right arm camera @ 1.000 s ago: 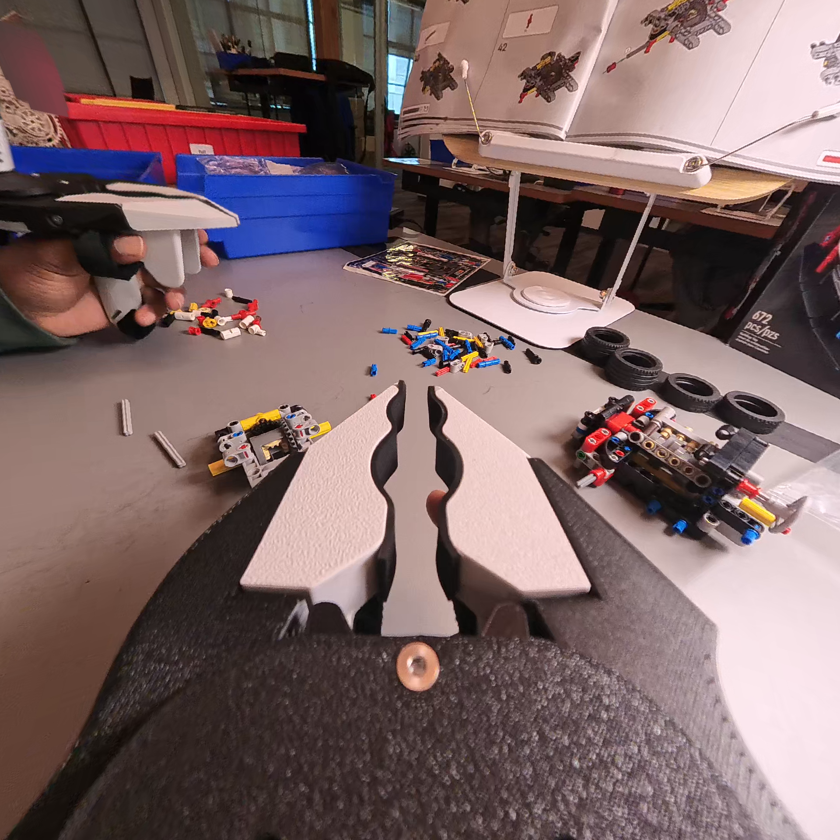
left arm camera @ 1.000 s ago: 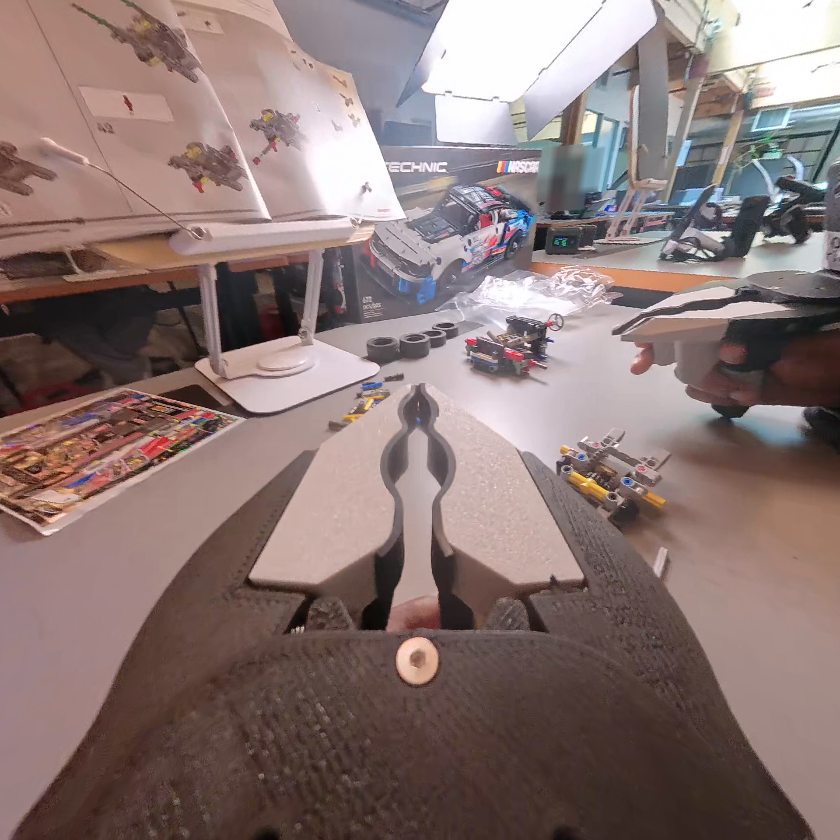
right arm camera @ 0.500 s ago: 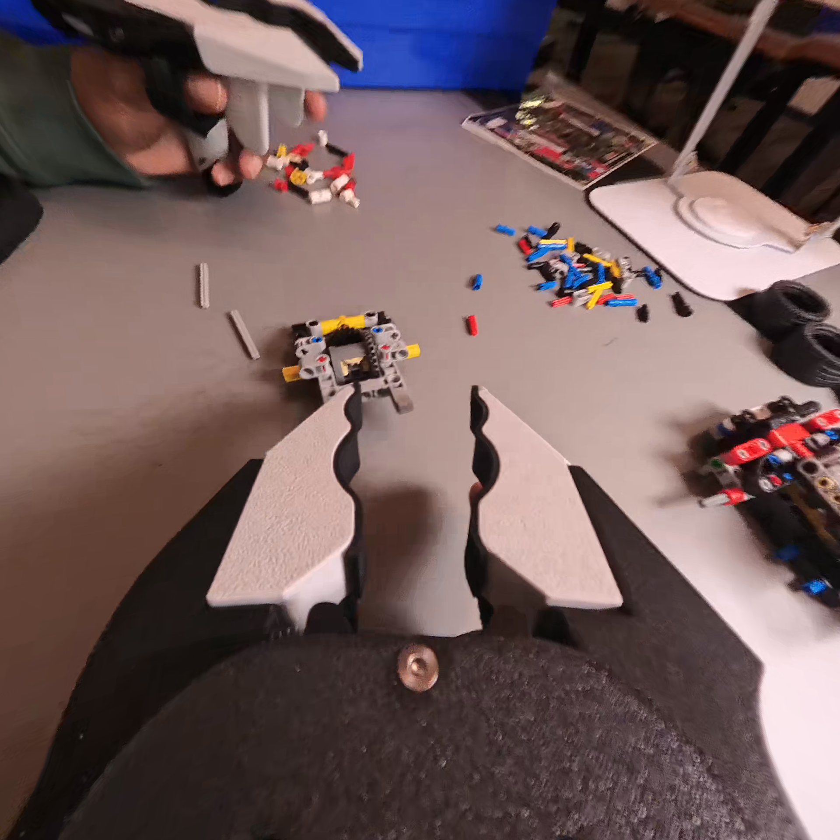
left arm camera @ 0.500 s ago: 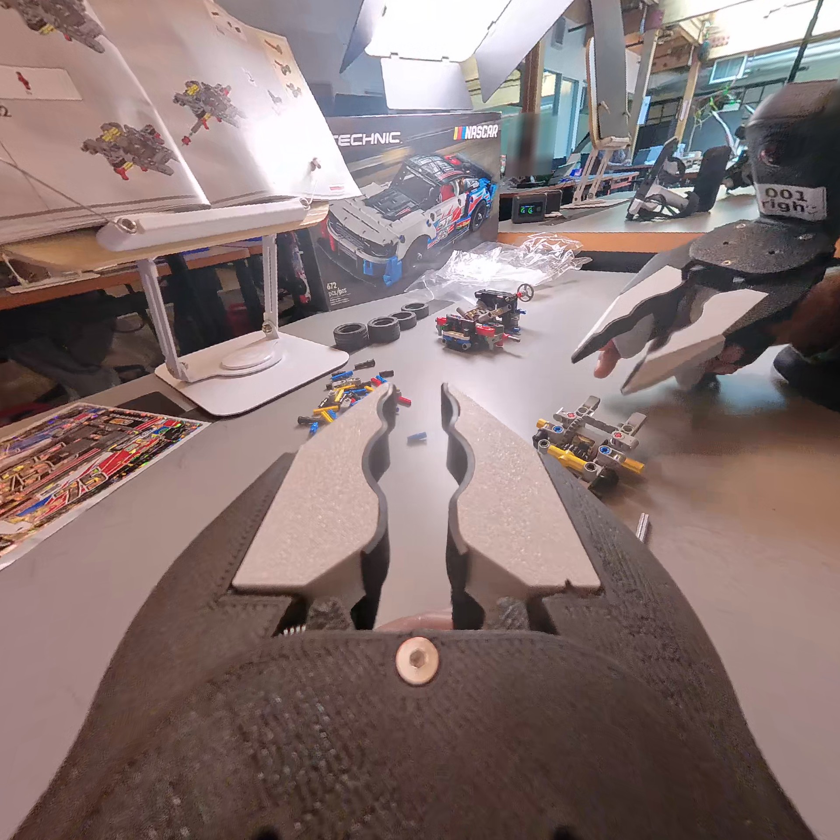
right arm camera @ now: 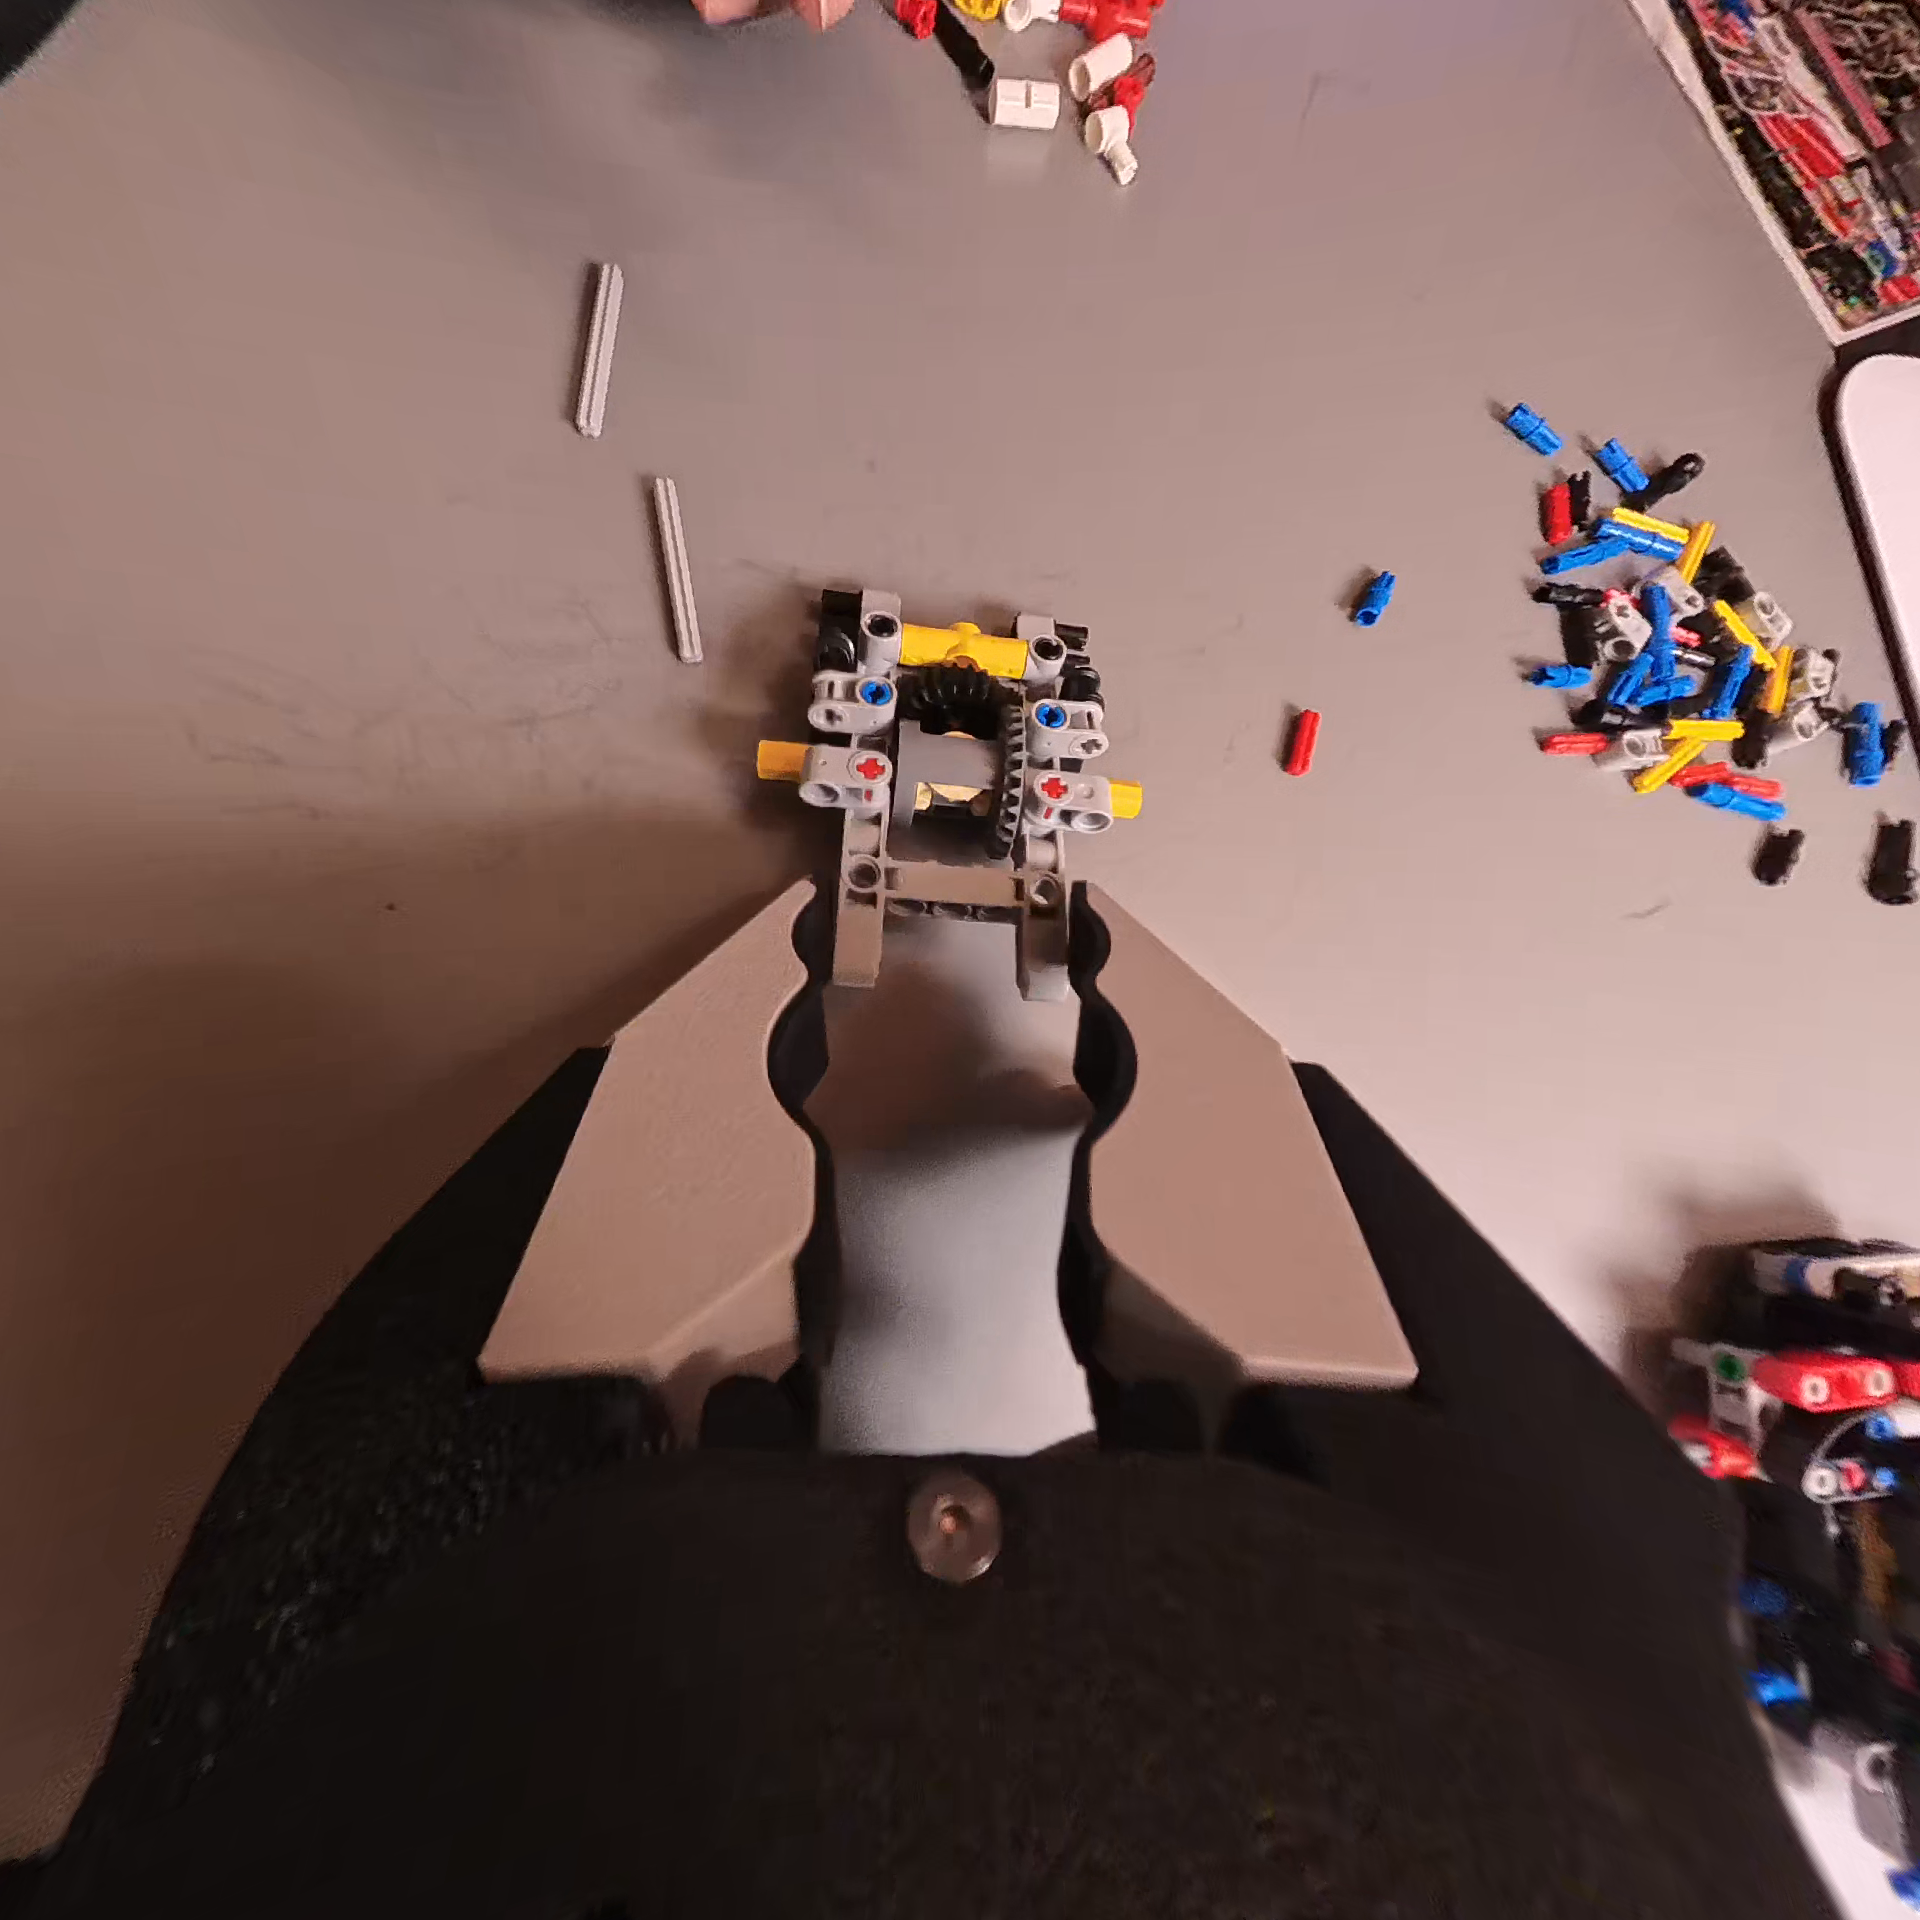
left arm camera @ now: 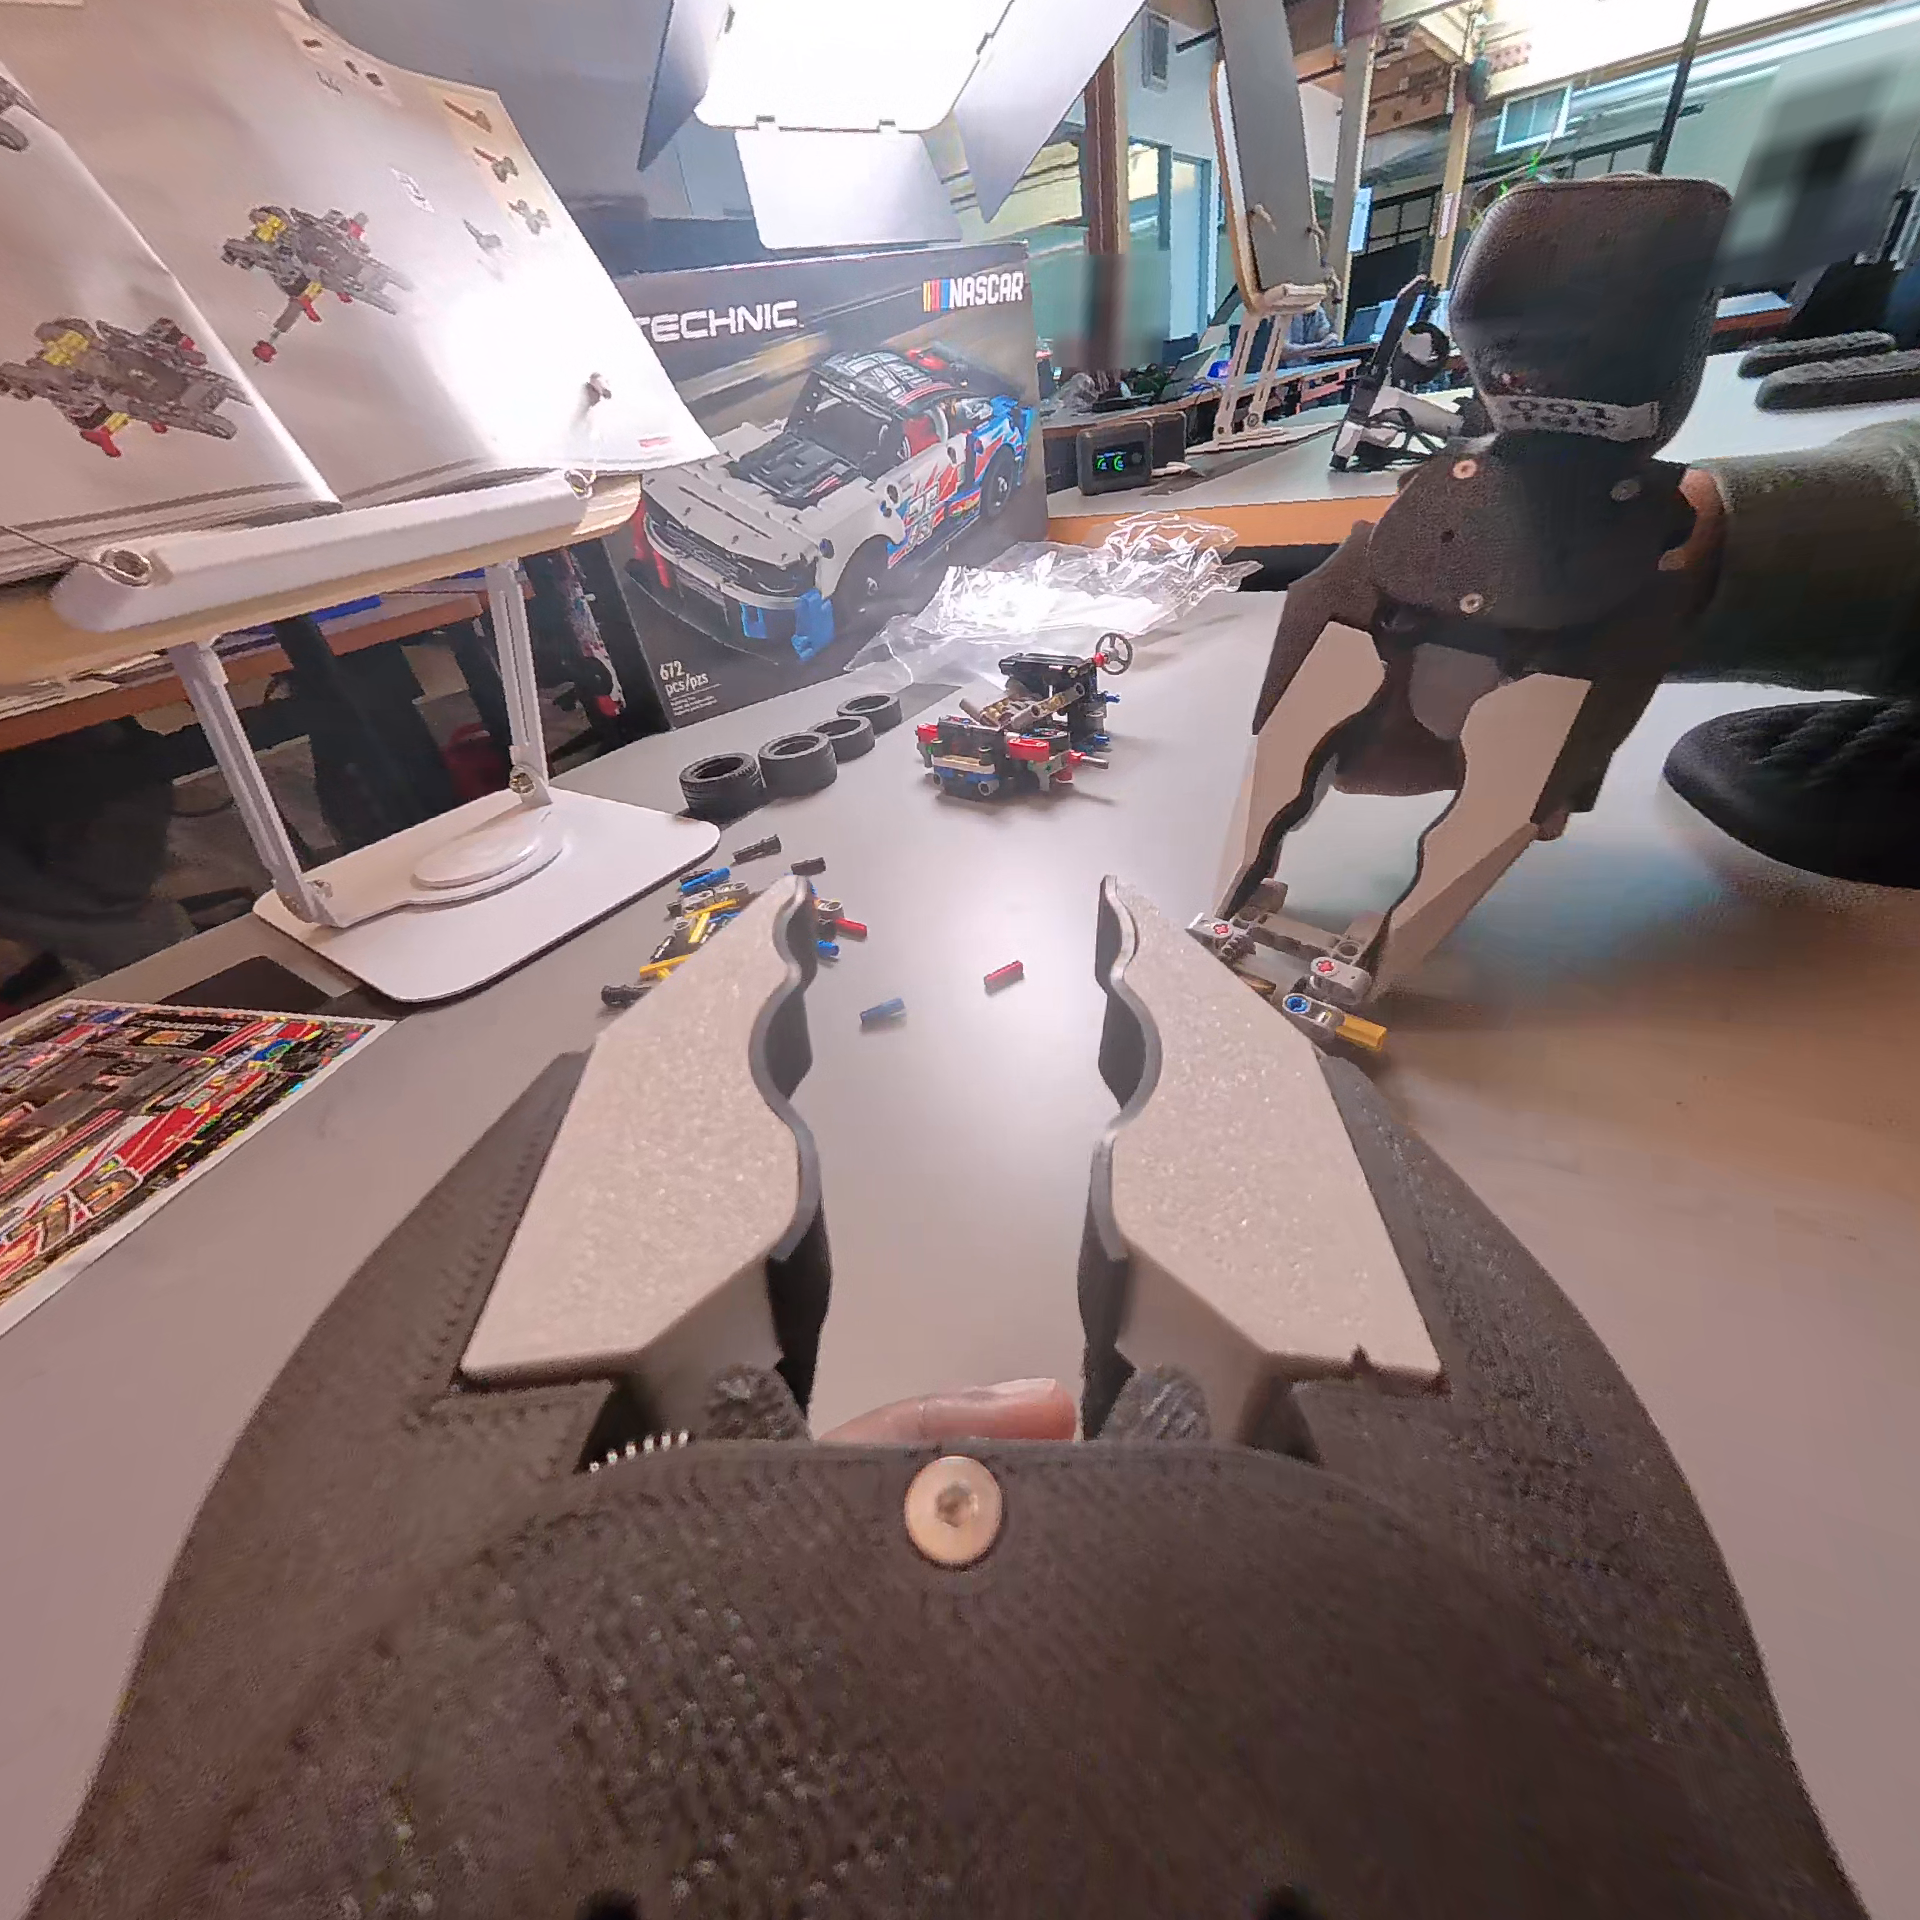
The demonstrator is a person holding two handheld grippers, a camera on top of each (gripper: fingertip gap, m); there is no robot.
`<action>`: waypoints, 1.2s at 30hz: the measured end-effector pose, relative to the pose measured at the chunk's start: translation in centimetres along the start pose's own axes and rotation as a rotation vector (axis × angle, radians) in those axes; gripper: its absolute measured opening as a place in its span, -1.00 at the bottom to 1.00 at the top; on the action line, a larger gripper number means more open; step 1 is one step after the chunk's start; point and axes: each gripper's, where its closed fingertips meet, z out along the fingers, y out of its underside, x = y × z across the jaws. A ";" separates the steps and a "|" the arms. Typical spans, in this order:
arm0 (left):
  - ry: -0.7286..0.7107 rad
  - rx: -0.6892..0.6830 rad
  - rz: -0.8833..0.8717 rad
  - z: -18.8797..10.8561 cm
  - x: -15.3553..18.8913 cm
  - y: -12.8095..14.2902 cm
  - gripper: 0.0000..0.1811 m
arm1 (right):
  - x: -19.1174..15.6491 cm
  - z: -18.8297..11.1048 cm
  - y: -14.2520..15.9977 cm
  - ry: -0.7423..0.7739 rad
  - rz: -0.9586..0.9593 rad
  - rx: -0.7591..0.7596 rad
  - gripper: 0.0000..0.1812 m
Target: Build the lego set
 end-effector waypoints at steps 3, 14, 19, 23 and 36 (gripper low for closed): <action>0.010 0.000 -0.011 0.0 0.0 0.0 -0.42 | 0.5 -0.3 0.3 -0.033 -0.039 -0.027 -0.51; 0.040 -0.013 -0.007 0.1 0.4 0.2 -0.44 | 2.0 -0.9 2.5 -0.151 -0.160 -0.127 -0.51; 0.025 -0.005 -0.012 0.0 0.2 0.1 -0.43 | 4.1 -1.3 2.4 -0.086 -0.150 -0.168 -0.27; 0.024 -0.008 -0.006 0.1 0.2 0.1 -0.43 | 5.8 -2.9 0.7 0.048 -0.032 -0.018 -0.26; 0.052 -0.056 0.072 0.5 1.3 0.7 -0.52 | 1.8 -3.8 2.0 0.163 0.165 0.120 -0.44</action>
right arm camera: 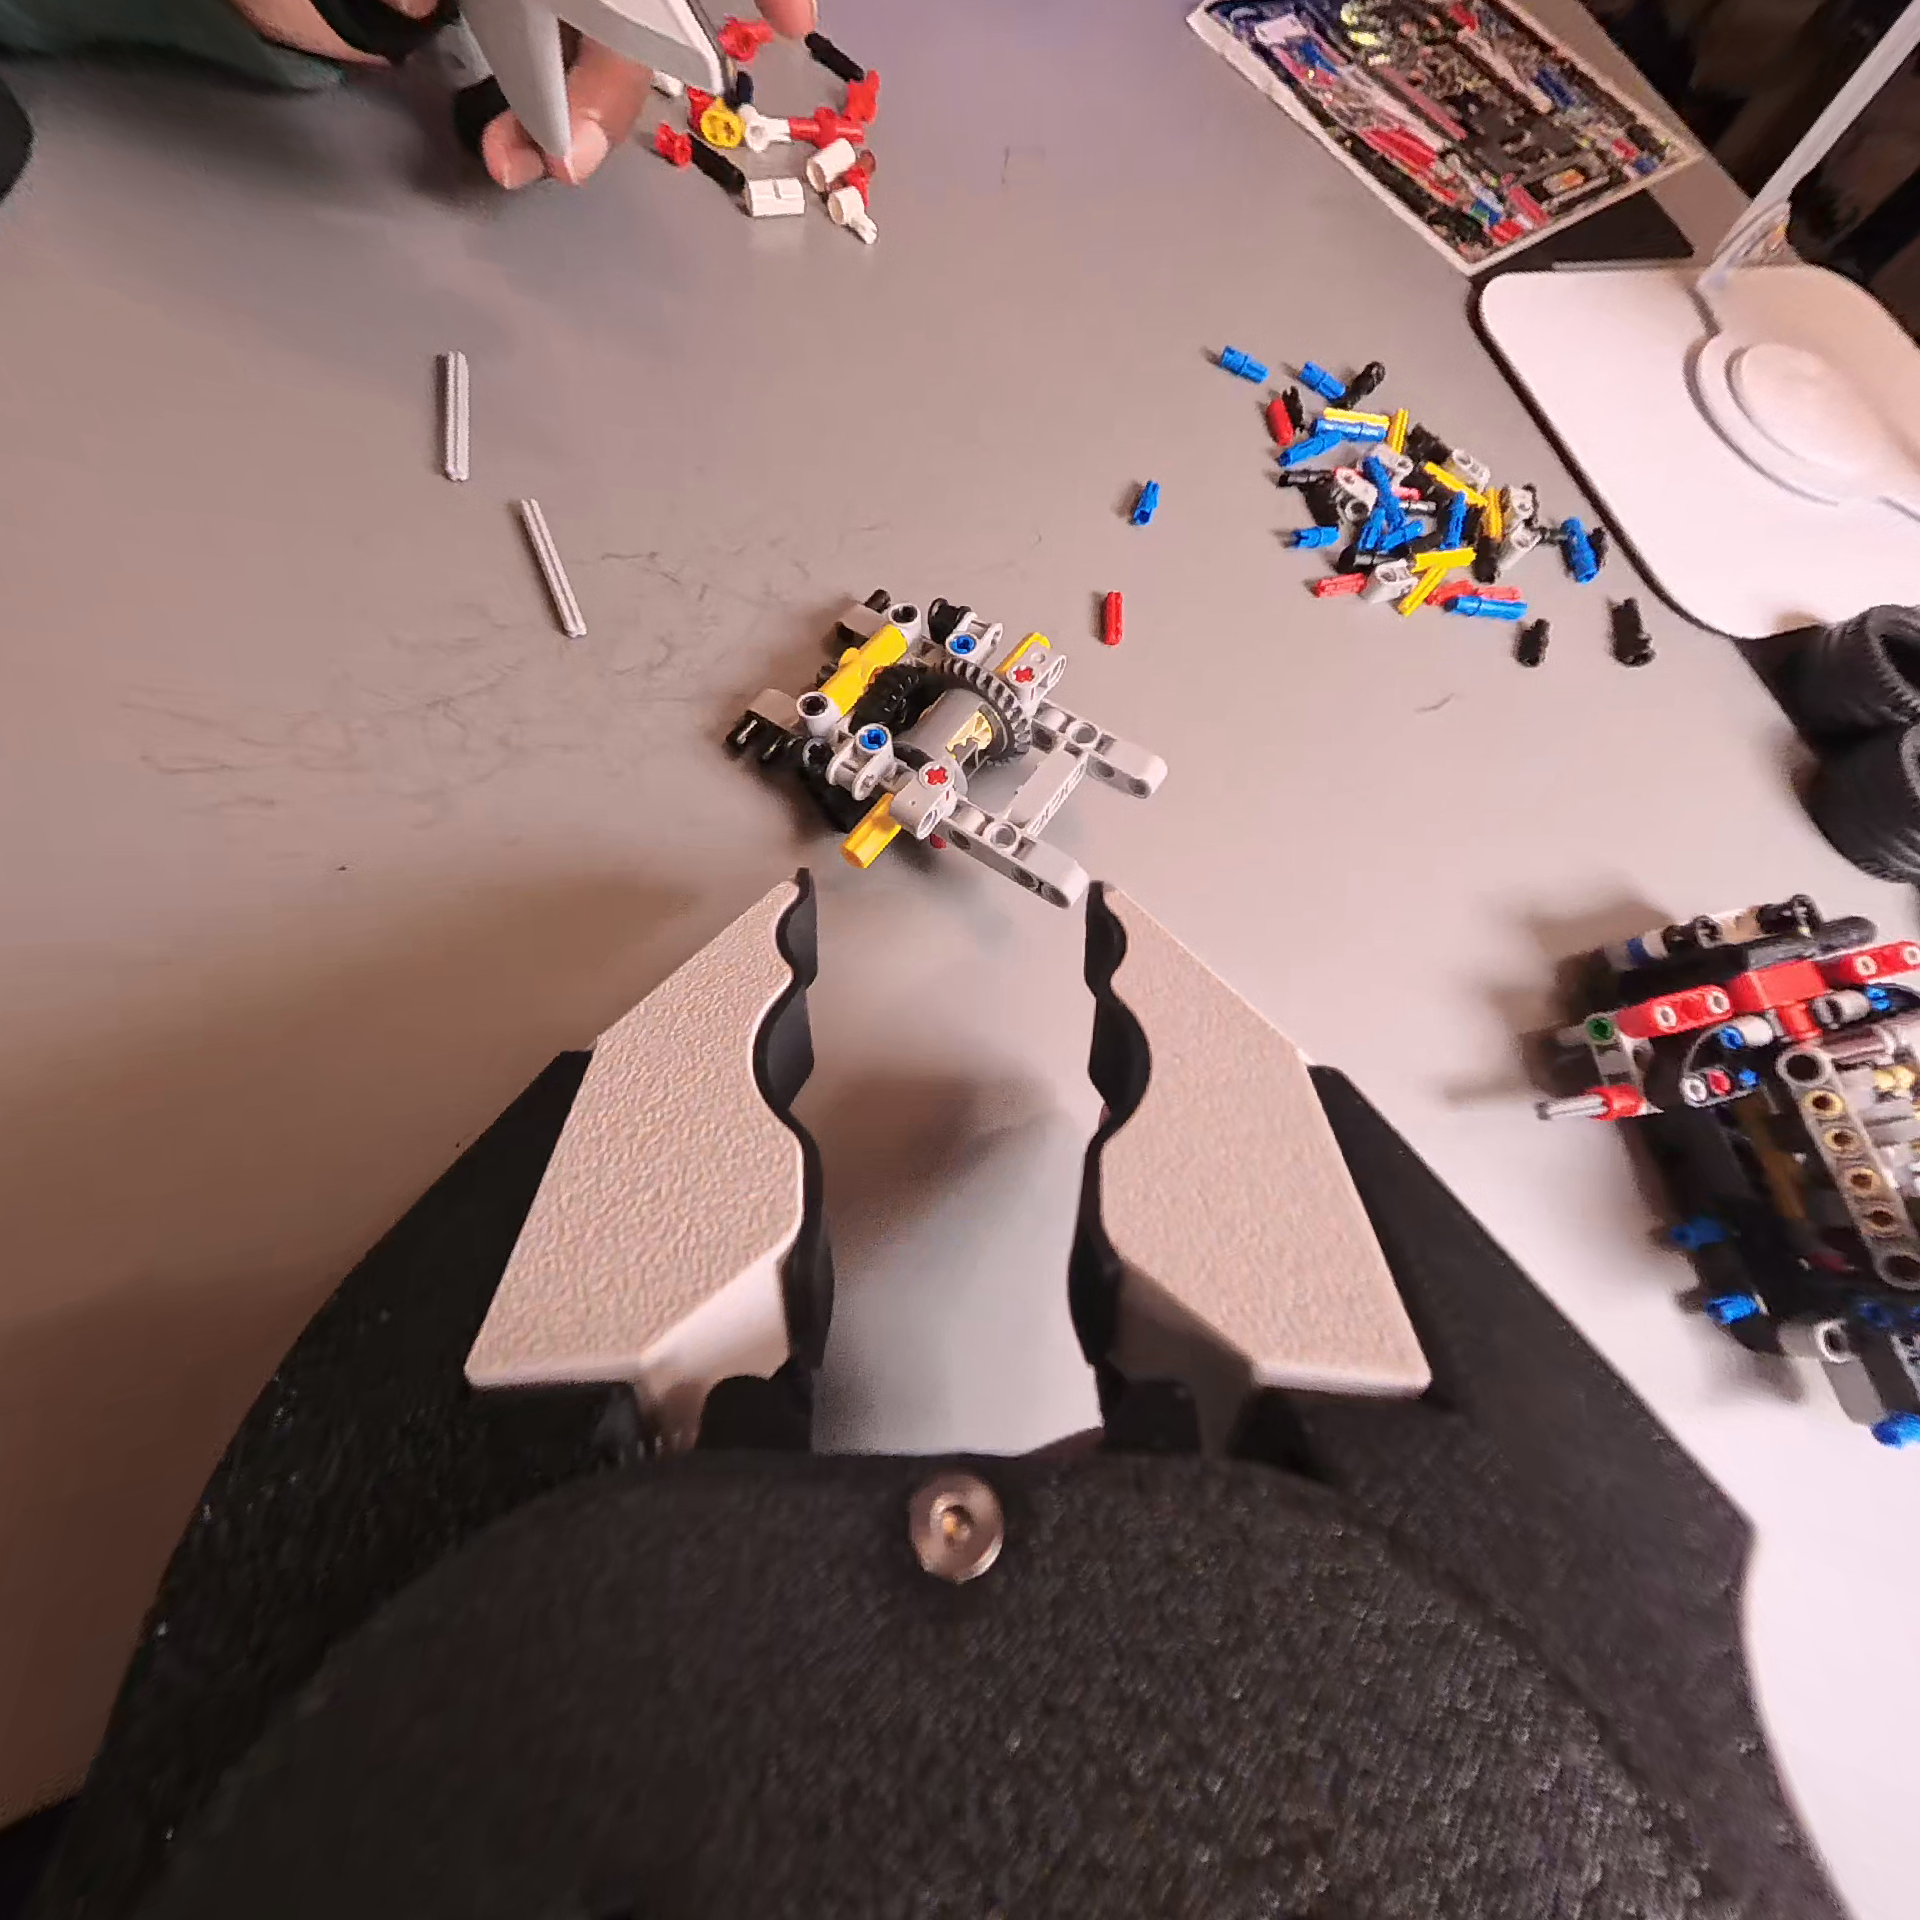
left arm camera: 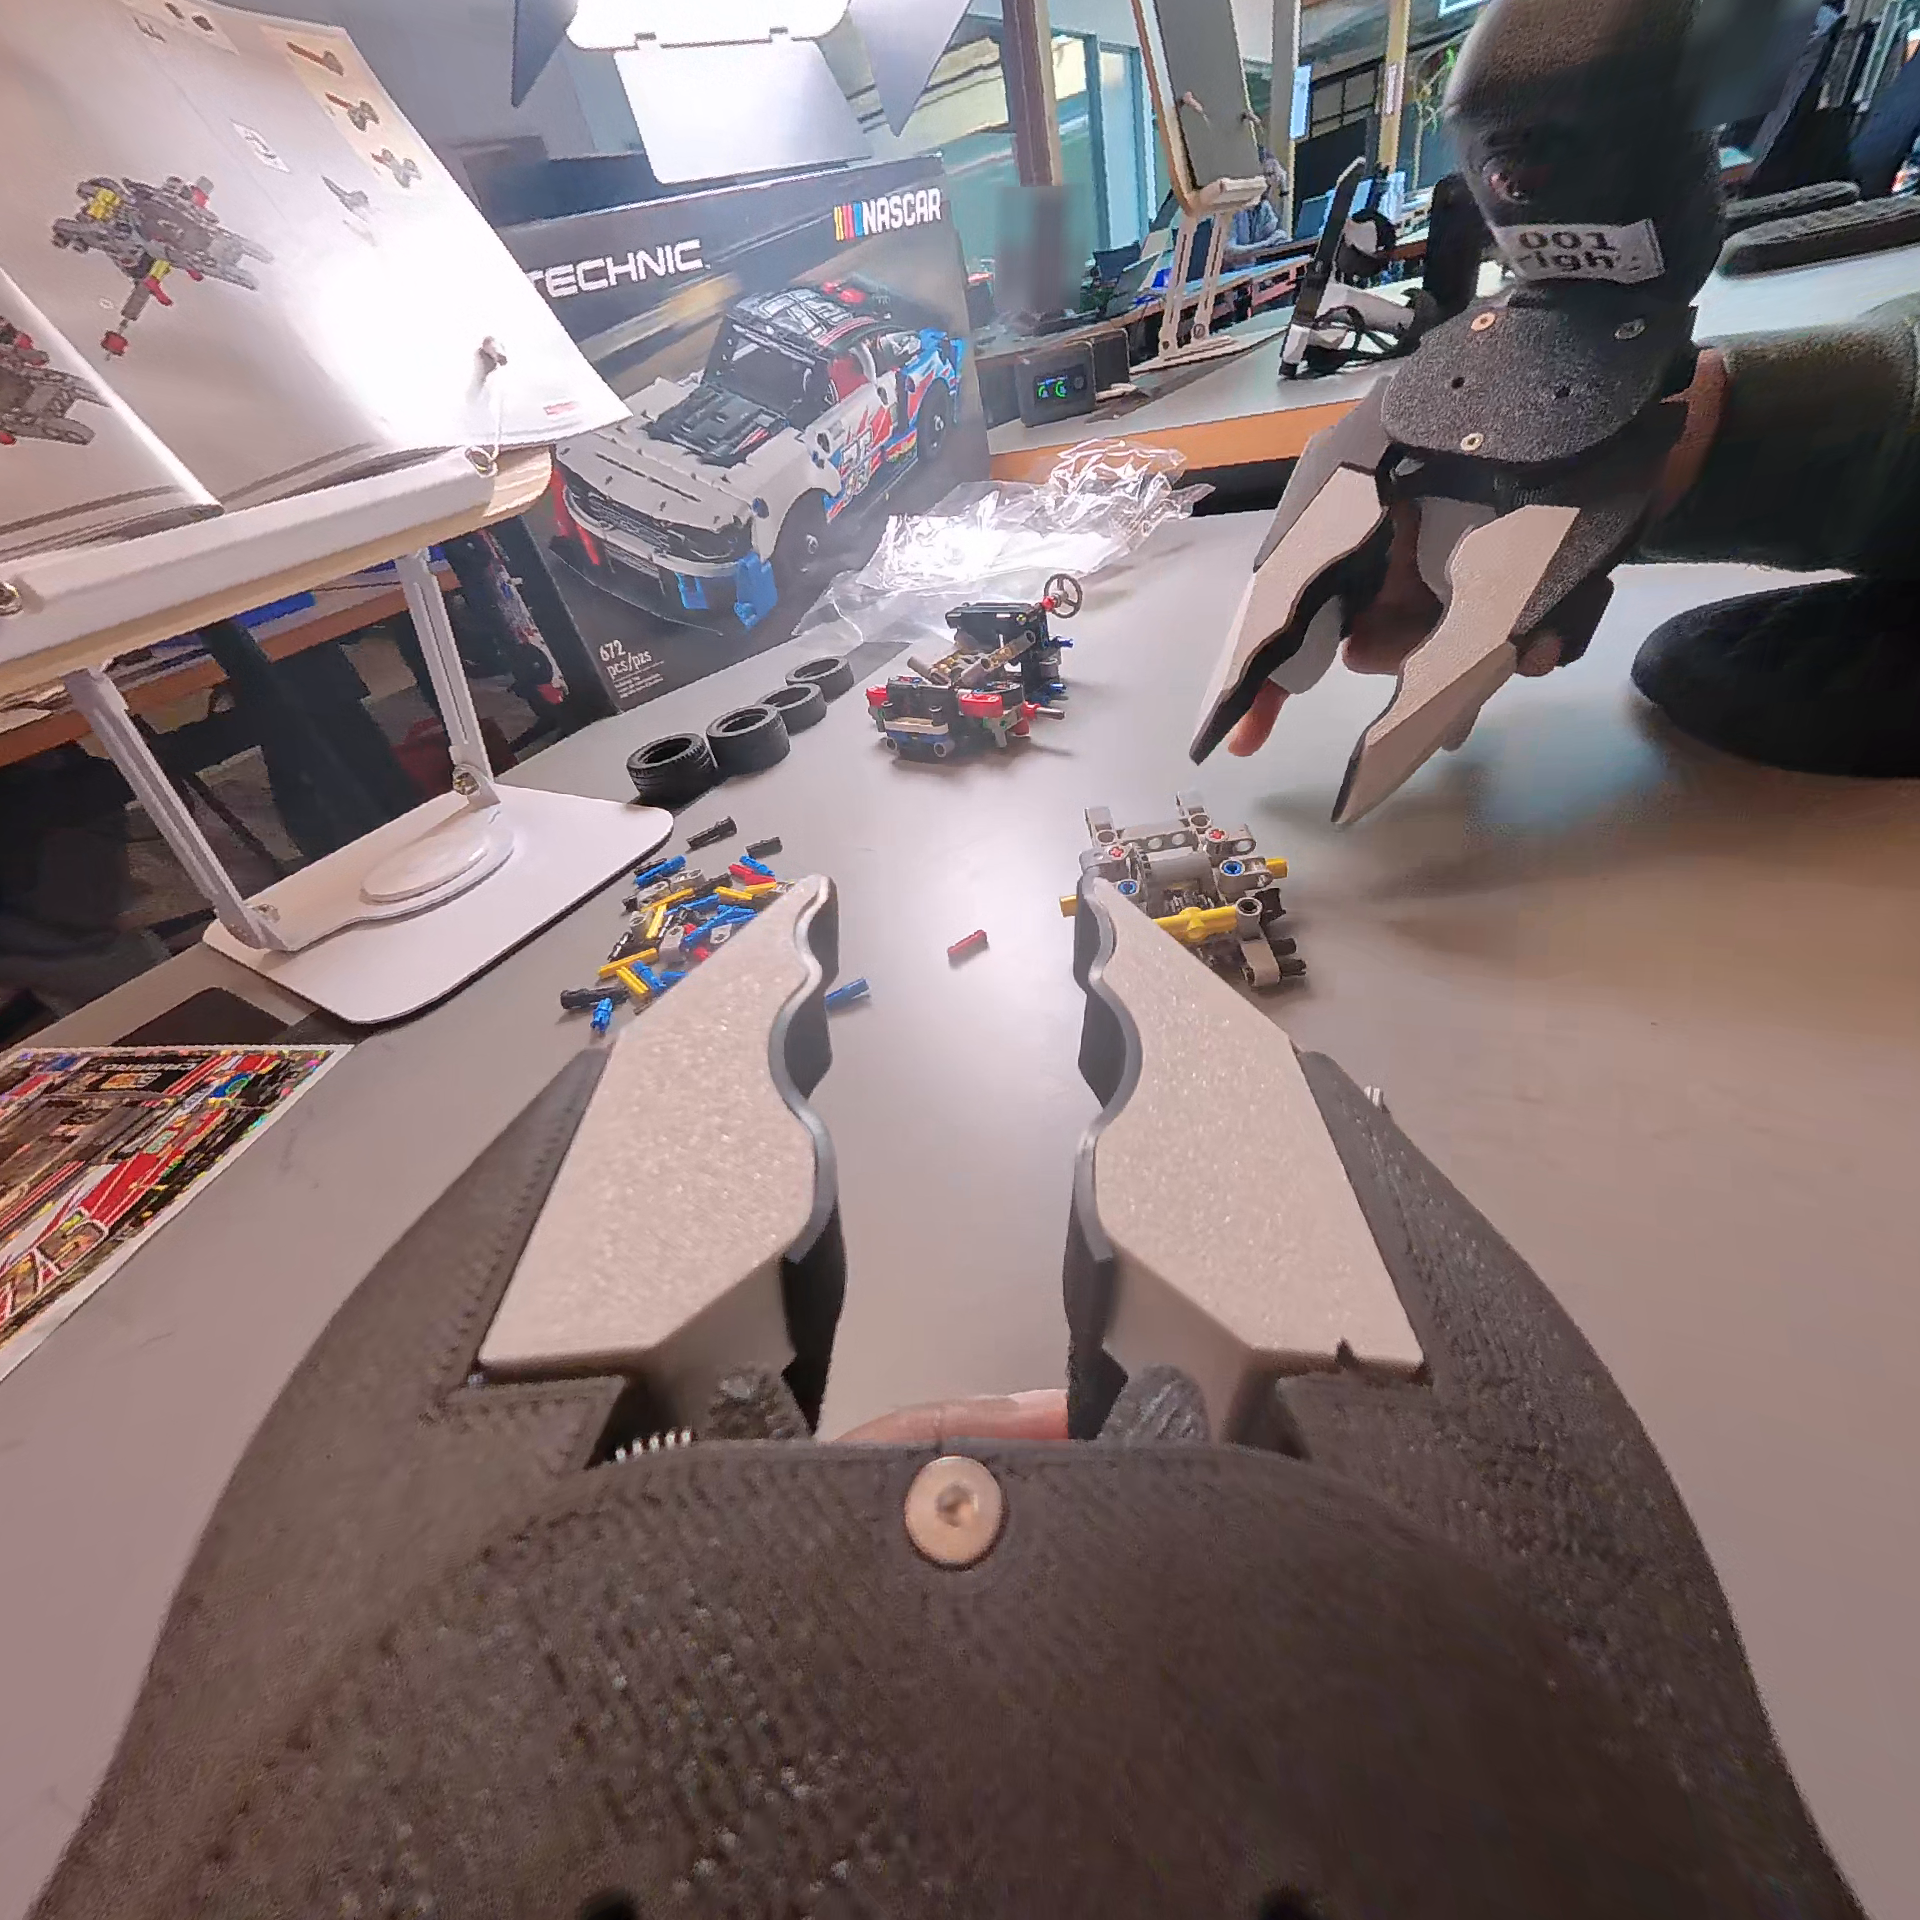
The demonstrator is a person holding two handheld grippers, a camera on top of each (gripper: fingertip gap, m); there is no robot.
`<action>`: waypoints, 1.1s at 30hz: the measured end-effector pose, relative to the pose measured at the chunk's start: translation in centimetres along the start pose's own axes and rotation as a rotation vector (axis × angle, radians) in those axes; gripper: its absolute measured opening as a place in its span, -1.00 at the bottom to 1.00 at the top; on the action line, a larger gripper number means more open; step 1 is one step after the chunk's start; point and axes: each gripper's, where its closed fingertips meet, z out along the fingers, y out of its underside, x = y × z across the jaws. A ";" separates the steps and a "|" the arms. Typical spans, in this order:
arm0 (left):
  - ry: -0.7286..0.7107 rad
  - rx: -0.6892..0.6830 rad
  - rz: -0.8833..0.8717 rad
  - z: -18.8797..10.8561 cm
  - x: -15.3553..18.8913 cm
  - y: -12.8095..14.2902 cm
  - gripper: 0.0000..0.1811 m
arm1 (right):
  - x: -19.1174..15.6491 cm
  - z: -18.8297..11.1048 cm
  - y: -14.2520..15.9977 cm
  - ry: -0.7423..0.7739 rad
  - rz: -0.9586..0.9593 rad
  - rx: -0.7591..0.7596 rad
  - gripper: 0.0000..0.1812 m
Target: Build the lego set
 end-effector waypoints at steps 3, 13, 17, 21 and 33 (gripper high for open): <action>-0.002 -0.004 0.002 0.0 0.0 0.0 -0.55 | -0.2 0.7 -0.3 -0.001 0.003 -0.005 -0.47; 0.119 -0.083 0.041 0.0 1.9 1.1 -0.68 | -1.9 0.6 -2.6 0.010 -0.038 0.065 -0.54; 0.364 -0.241 0.009 -0.8 5.8 3.0 -0.77 | -1.7 0.8 -1.7 0.041 -0.104 0.024 -0.56; 0.496 -0.365 -0.023 -1.6 8.1 4.6 -0.77 | -0.7 0.9 -0.4 0.058 -0.090 0.016 -0.54; 0.463 -0.504 0.146 -1.2 9.0 7.0 -0.95 | 0.0 1.6 0.1 0.120 -0.133 -0.017 -0.47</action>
